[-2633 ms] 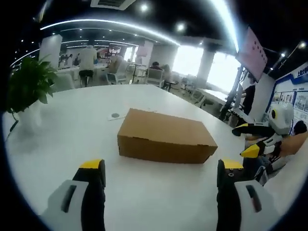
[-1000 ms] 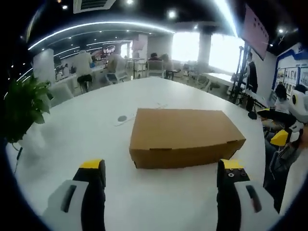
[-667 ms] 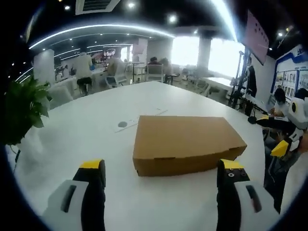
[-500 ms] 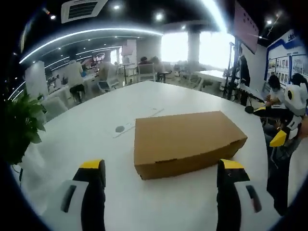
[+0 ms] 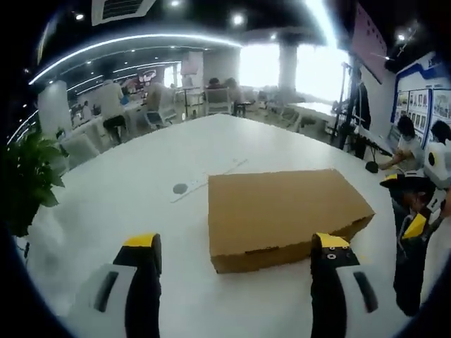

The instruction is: Operate the shoe box by opening the lid, removing the specified soft item, and placing it in the target area until the item is outside and the box remains undamaged.

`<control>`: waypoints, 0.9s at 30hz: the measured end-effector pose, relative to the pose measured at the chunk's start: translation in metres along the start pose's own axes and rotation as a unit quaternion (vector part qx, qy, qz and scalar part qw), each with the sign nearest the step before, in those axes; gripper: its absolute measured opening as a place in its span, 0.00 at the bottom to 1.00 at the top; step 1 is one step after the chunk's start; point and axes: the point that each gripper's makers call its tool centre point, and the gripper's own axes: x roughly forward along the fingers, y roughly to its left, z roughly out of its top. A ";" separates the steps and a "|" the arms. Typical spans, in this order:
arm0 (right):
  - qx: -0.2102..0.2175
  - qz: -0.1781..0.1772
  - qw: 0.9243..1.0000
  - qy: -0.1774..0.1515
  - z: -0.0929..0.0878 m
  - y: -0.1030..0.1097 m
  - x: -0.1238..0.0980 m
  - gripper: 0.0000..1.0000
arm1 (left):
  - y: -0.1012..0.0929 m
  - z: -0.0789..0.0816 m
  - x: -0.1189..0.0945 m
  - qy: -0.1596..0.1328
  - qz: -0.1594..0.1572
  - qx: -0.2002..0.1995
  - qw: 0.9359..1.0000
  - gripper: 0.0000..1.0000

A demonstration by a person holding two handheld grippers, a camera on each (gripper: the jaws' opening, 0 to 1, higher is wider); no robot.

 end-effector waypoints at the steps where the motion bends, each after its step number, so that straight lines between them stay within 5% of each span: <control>1: -0.003 -0.006 1.000 -0.003 0.001 -0.002 0.001 0.99 | 0.002 0.010 0.002 -0.026 0.005 -0.026 0.999 0.90; 3: 0.003 -0.005 1.000 -0.015 0.006 -0.005 0.001 0.99 | 0.002 0.018 0.005 -0.044 0.005 -0.039 0.998 0.92; 6: 0.002 -0.015 1.000 -0.009 0.006 -0.009 0.005 0.99 | 0.005 -0.001 0.014 0.031 0.003 0.022 0.999 0.98; 9: -0.009 -0.027 1.000 -0.004 0.006 -0.015 0.009 1.00 | -0.004 0.005 0.017 0.024 -0.032 0.074 0.996 0.99; 10: -0.011 -0.029 0.999 -0.008 0.008 -0.016 0.009 1.00 | -0.007 0.000 0.017 0.046 -0.039 0.109 0.992 0.99; 16: -0.025 -0.035 0.998 -0.047 0.023 -0.019 0.011 0.98 | -0.024 -0.017 0.017 0.076 -0.081 0.171 0.979 0.99; 22: -0.019 -0.027 0.999 -0.040 0.021 -0.016 0.012 0.97 | -0.022 -0.038 0.018 0.122 -0.070 0.215 0.966 0.99; 27: -0.029 0.000 0.999 -0.014 0.010 -0.003 0.014 0.81 | -0.019 -0.042 0.021 0.128 -0.066 0.204 0.968 0.99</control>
